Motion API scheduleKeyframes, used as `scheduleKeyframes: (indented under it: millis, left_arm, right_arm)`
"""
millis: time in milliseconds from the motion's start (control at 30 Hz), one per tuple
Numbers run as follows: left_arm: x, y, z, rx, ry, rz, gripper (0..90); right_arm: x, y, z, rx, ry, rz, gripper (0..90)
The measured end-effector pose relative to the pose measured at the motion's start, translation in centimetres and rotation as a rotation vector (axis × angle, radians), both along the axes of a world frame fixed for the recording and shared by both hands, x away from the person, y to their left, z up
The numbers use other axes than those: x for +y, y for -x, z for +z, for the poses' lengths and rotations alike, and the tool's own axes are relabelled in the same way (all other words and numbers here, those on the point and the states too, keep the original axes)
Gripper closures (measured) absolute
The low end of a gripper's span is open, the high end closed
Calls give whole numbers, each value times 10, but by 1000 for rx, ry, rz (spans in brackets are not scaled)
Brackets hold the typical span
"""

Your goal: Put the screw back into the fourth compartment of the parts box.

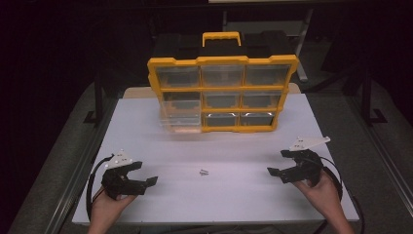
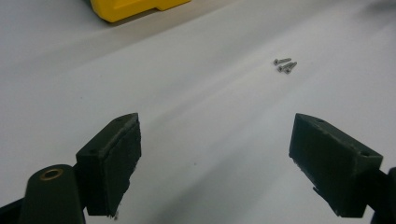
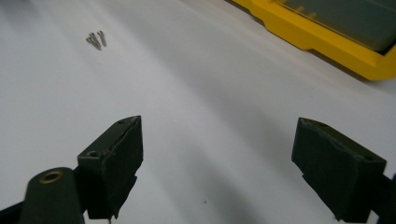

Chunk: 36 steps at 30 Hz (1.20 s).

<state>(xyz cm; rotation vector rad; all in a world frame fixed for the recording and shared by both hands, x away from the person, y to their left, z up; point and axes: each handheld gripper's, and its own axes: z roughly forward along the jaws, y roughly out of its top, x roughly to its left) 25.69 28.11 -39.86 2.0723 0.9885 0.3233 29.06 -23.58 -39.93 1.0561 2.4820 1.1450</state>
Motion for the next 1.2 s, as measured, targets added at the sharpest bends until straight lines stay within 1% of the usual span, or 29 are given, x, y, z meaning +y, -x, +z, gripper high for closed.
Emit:
scheduleKeyframes:
  millis: [33, 100, 133, 167, 200, 233, 267, 333, 400, 467, 533, 567, 600, 667, 733, 767, 833, 867, 900, 967, 1000, 1033, 1067, 1133, 1167, 1200]
  left_arm:
    - [0, 0, 0, 0, -3, -2, 165]
    - [-1, 0, -1, 2, -12, -7, 165]
    - [-2, 0, -1, 0, -14, -6, 165]
    - [-2, 0, -1, 0, -14, -6, 165]
    - [-2, 0, -1, -1, -10, -3, 165]
    - [-2, 0, -1, -1, -9, -2, 165]
    - [-2, 0, -1, -1, -7, -2, 165]
    - [-2, -1, -1, 1, -9, -2, 165]
    - [-2, -1, -1, 1, -8, -4, 165]
    - [-2, -1, -1, 3, -6, -3, 165]
    - [-1, -1, -1, 1, -8, -2, 165]
    - [0, -1, -1, 0, -12, -5, 165]
    - [0, -1, -1, 3, -15, -5, 165]
    - [1, -2, 0, 1, -26, -13, 165]
    - [0, -1, 0, -3, -11, -4, 165]
    - [0, -1, 0, -3, -11, -4, 165]
    - [0, -1, 0, -4, -5, -1, 165]
    - [0, -1, 0, -4, -5, -1, 165]
    - [0, -1, 0, -2, -6, -2, 165]
    - [0, -2, 0, 3, -10, -3, 165]
    - [0, -2, 0, 4, -11, -4, 165]
    - [0, -1, 0, 3, -9, -6, 165]
    - [0, -1, 0, 3, -9, -6, 165]
    - [0, -1, 1, 2, -6, -4, 165]
    - [1, -2, 2, 0, -11, -9, 165]
    - [2, -2, 2, 1, -7, -8, 165]
  right_arm:
    - [2, -1, 1, 2, 3, 8, 168]
    - [8, -3, 4, 23, 2, 18, 171]
    - [14, -5, 7, 39, 12, 33, 172]
    - [14, -5, 7, 39, 12, 33, 172]
    - [22, -9, 7, 44, 23, 55, 178]
    - [22, -9, 7, 44, 23, 55, 178]
    - [25, -10, 8, 59, 26, 63, 182]
    - [33, -15, 8, 78, 16, 81, 187]
    - [40, -19, 10, 88, 23, 104, 203]
    - [50, -22, 11, 94, 16, 133, 217]
    - [57, -24, 12, 94, 28, 148, 221]
    - [64, -27, 13, 103, 34, 161, 225]
    - [64, -27, 13, 103, 34, 161, 225]
    - [72, -31, 13, 115, 41, 174, 258]
    - [82, -36, 14, 134, 54, 199, 282]
    - [82, -36, 14, 134, 54, 199, 282]
    - [93, -41, 16, 129, 66, 221, 299]
    - [93, -41, 16, 129, 66, 221, 299]
    - [97, -42, 16, 131, 67, 228, 304]
    - [106, -45, 17, 136, 78, 244, 308]
    - [110, -47, 17, 132, 85, 253, 322]
    - [119, -49, 17, 122, 101, 274, 338]
    - [119, -49, 17, 122, 101, 274, 338]
    - [127, -52, 15, 115, 114, 285, 349]
    - [135, -54, 13, 115, 128, 305, 365]
    - [135, -54, 13, 115, 128, 305, 365]
